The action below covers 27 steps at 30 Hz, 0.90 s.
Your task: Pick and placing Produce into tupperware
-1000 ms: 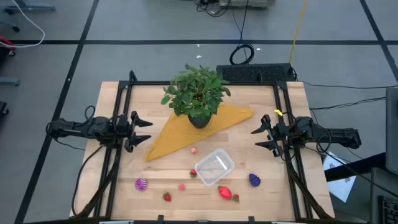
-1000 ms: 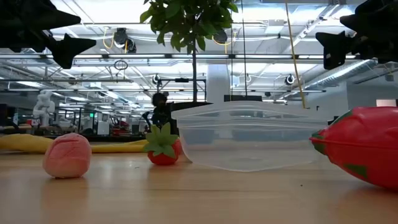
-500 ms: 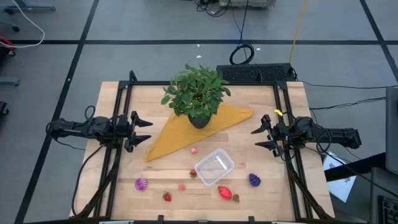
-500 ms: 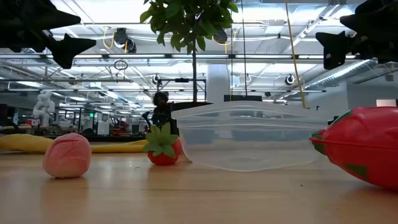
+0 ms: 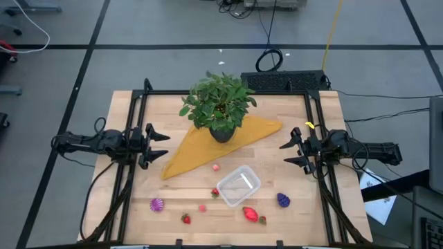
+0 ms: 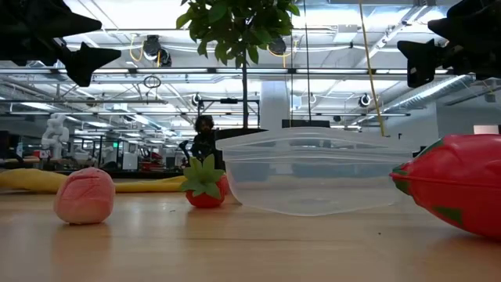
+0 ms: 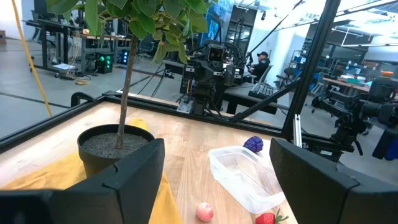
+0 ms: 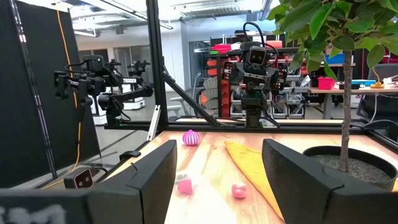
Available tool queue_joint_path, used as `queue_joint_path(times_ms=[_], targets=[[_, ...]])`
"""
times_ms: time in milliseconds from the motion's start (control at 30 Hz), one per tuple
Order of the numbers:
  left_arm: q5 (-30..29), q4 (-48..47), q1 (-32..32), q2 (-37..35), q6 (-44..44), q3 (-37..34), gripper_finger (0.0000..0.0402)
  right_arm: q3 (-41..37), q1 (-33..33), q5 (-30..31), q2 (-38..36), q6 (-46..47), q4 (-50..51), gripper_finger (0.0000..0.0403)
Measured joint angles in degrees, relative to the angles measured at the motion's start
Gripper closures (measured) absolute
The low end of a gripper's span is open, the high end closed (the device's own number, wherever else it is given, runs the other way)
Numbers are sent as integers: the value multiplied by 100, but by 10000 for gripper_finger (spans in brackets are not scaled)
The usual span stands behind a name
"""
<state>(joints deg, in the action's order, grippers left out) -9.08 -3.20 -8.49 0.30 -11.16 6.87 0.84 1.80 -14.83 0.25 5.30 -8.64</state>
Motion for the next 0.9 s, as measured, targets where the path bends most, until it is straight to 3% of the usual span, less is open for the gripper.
queue_joint_path(times_ms=[900], targets=[[-1,3,-2,2,16,0,107,0,-2,0,0,-42,-113,174]])
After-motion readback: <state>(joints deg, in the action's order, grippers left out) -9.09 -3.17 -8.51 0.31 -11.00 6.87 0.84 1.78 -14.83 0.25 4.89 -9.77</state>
